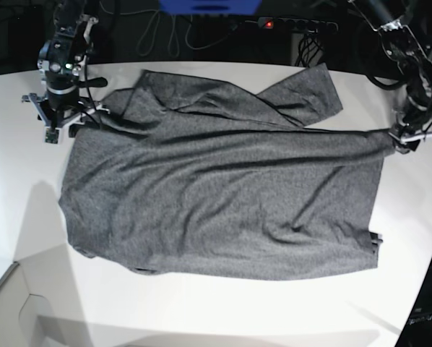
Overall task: Layout the t-shirt on the table in an organized manner, then fold the t-shirt properly
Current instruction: 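Lay the shirt edge down and open both grippers, then grasp the folded-over sleeve fabric with the left gripper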
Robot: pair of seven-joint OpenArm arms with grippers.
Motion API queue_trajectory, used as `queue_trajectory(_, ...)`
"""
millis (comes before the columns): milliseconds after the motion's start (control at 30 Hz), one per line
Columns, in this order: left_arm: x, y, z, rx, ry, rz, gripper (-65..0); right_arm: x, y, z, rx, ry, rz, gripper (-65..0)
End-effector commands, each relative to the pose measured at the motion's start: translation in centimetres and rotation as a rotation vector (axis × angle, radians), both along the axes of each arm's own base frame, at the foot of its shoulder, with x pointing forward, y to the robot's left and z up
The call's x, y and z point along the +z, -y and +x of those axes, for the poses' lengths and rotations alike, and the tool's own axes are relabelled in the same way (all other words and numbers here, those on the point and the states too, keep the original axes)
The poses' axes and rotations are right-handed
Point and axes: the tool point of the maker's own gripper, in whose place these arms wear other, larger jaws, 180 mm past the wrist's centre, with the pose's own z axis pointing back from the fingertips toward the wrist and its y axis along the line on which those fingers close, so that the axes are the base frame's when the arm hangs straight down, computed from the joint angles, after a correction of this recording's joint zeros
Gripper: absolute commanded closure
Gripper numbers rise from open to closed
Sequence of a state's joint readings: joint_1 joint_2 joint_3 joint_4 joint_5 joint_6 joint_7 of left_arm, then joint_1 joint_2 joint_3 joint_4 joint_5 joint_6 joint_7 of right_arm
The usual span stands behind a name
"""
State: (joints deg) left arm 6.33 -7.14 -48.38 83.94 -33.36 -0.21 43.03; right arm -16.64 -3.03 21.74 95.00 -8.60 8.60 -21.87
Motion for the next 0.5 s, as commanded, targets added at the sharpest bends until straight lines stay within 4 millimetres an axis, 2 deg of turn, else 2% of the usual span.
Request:
queue_trajectory(0,1.5,-1.1,0.5,0.019,0.044,0.028,-42.1,1.4,0.4,0.7,0.000,0.049,-0.022,-19.6)
queue_trajectory(100,2.8,-1.5,0.1,0.033,0.069,0.053,-50.1,2.1,0.5,0.9,0.000,0.064,-0.031,-19.6)
queue_trajectory(200,4.0,0.2,-1.2,-0.008,0.060,0.070,-51.9,3.0,0.6,1.1,0.002,0.085,-0.041,-19.6)
queue_trajectory(333,5.5,5.7,-2.7,-0.204,0.087,0.068,-51.9,3.6,0.5,0.8,0.001,0.094,-0.048,-20.0)
queue_trajectory(467,4.5,10.7,-3.4,-0.406,0.044,0.067,-51.8,3.4,-0.1,0.8,-0.007,0.099,-0.028,-20.0)
